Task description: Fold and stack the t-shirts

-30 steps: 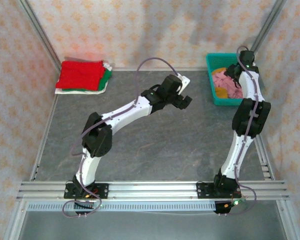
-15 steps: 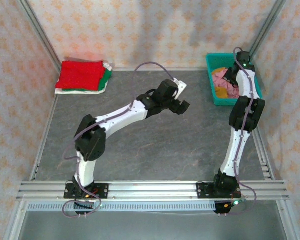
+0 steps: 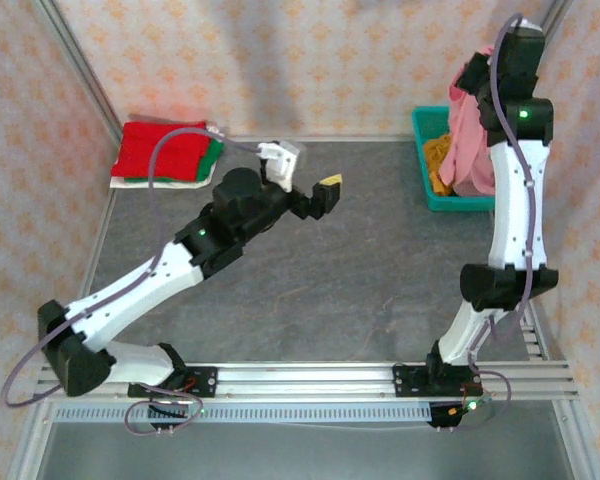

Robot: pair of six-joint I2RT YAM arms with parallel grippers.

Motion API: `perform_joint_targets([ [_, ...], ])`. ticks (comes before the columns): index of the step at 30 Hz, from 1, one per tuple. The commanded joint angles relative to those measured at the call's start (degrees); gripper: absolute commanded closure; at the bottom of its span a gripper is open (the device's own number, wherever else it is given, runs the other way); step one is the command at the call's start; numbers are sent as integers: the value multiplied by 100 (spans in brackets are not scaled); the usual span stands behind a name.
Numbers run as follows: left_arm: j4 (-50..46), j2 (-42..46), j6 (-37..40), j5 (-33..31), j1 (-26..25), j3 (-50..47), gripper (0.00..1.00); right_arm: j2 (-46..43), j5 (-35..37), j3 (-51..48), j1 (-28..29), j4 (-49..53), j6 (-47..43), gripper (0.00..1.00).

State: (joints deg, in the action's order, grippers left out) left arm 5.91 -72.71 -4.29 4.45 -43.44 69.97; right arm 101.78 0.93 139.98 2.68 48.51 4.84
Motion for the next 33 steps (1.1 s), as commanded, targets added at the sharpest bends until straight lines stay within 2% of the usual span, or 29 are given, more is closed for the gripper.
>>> perform_joint_targets([
  [1,207,336,-16,-278,127,-411,0,-363,265,265,848,736,-449,100],
  [4,217,625,7,-429,286,-798,0,-903,143,-263,1796,480,-537,100],
  [7,158,824,-220,-389,576,-1122,0,-1478,158,-1254,2833,-202,-756,100],
  [10,102,944,-232,-269,760,-1429,0,-1870,-148,-2303,3431,-1023,-674,100],
  [13,43,928,-113,-304,858,-1742,3,-1931,-397,-3226,3450,-1675,-126,100],
  [15,202,861,-101,-385,926,-2045,6,-1844,-149,-3792,3430,-2080,197,100],
  [18,746,561,-190,-369,1117,-2561,12,-1496,-276,-4322,3102,-2288,808,100],
  [21,1292,77,-304,-126,1317,-2876,32,-1317,-871,-5131,2746,-3090,1456,100],
  [22,1472,-141,-224,12,1316,-2918,46,-1236,-977,-5307,2706,-3250,1510,100],
  [23,1544,-337,-160,126,1319,-2893,53,-1146,-1018,-5373,2701,-3272,1496,100],
  [24,1578,-573,-114,218,1322,-2836,53,-1057,-971,-5395,2703,-3215,1476,100],
  [26,1606,-986,-74,320,1321,-2678,37,-922,-906,-5467,2695,-3172,1410,100],
  [27,1577,-1169,-27,427,1320,-2578,34,-879,-852,-5505,2690,-3163,1389,100],
  [30,1712,-1487,217,683,1204,-2446,25,-793,-872,-5595,2668,-3146,1352,100],
  [33,1821,-1855,559,617,1044,-2239,18,-773,-1004,-5660,2668,-3155,1353,100],
])
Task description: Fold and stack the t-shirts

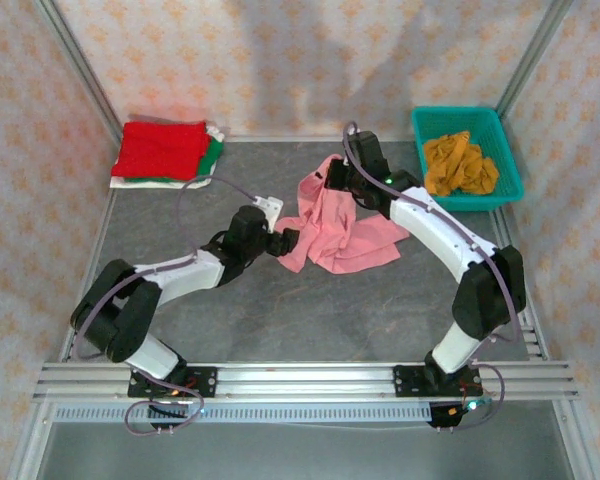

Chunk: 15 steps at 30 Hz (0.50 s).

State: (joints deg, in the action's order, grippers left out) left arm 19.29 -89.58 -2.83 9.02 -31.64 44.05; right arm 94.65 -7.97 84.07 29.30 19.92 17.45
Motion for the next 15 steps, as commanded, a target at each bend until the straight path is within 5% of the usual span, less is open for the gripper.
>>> perform_joint_targets([
  [1,386,-334,428,72,-137,513,18,-73,-144,-97,6,-309,96,100],
  [11,404,-1694,776,-653,15,1897,24,-378,-409,-469,6,-328,-22,100],
  [14,337,-1940,920,-612,74,2213,42,-420,-281,-463,6,-155,-89,100],
  [15,347,-1946,958,-603,93,2264,59,-451,-256,-459,6,-114,-100,100],
])
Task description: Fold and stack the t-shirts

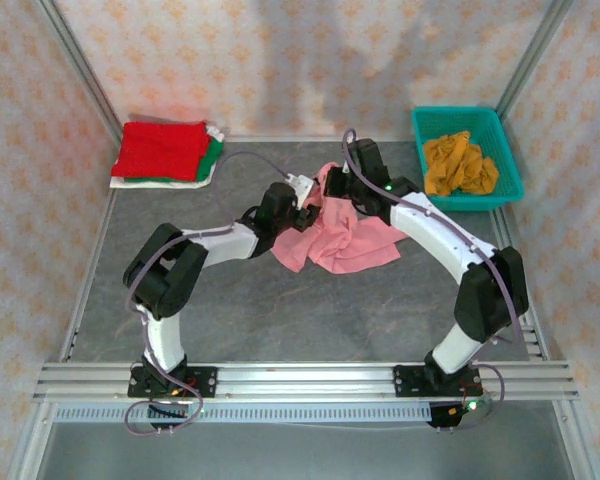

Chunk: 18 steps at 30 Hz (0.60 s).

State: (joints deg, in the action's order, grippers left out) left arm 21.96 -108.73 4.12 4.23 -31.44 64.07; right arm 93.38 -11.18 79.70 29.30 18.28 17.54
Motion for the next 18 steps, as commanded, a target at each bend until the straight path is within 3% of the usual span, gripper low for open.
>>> perform_joint_targets([
  [1,51,-30,273,-168,68,310,75,-357,106,-25,6,76,-119,100],
  [3,-24,-21,282,-265,68,283,97,-432,277,-19,6,147,-136,100],
  [4,3,75,268,-331,70,201,100,-471,352,-3,6,202,-153,100],
  [8,125,809,68,-421,68,-404,100,-661,473,40,6,271,-290,100],
  [11,-295,1602,-194,-182,8,-743,100,-783,164,134,23,314,-670,100],
  [18,-1361,3893,-1125,-658,-355,-1735,100,-1068,218,546,325,585,-1568,100],
])
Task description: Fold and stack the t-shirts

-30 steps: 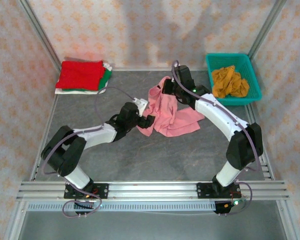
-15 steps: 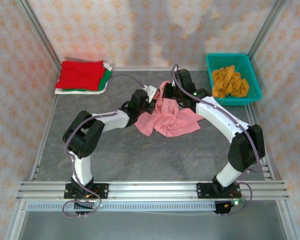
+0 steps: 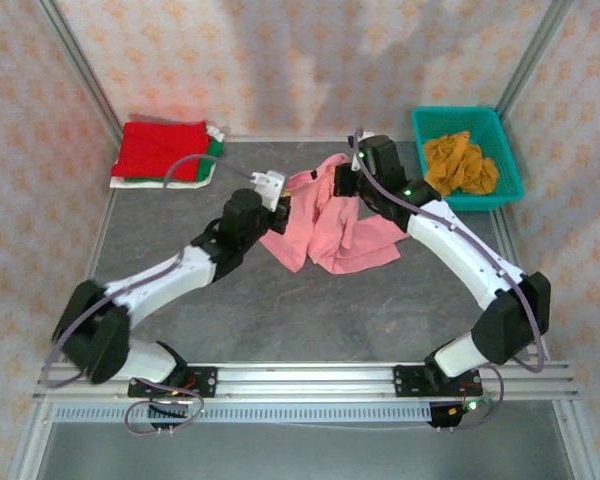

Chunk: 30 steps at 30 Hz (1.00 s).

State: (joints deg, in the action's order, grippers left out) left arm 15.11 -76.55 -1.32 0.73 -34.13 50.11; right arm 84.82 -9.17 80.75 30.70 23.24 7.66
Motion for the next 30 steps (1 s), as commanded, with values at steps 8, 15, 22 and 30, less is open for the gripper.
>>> perform_joint_targets([
  [8,-2647,2099,-1579,-1215,163,-459,100,1727,-276,2874,490,224,-1107,100],
  [15,-3379,974,-2567,-702,1838,-365,100,5185,-5,7627,458,1502,-859,47],
  [22,-4074,29,-2320,-307,2080,-48,100,4327,70,6077,297,2075,-687,33],
  [30,-4245,220,-2117,-364,2007,-46,51,1162,-6,398,24,-368,228,26],
])
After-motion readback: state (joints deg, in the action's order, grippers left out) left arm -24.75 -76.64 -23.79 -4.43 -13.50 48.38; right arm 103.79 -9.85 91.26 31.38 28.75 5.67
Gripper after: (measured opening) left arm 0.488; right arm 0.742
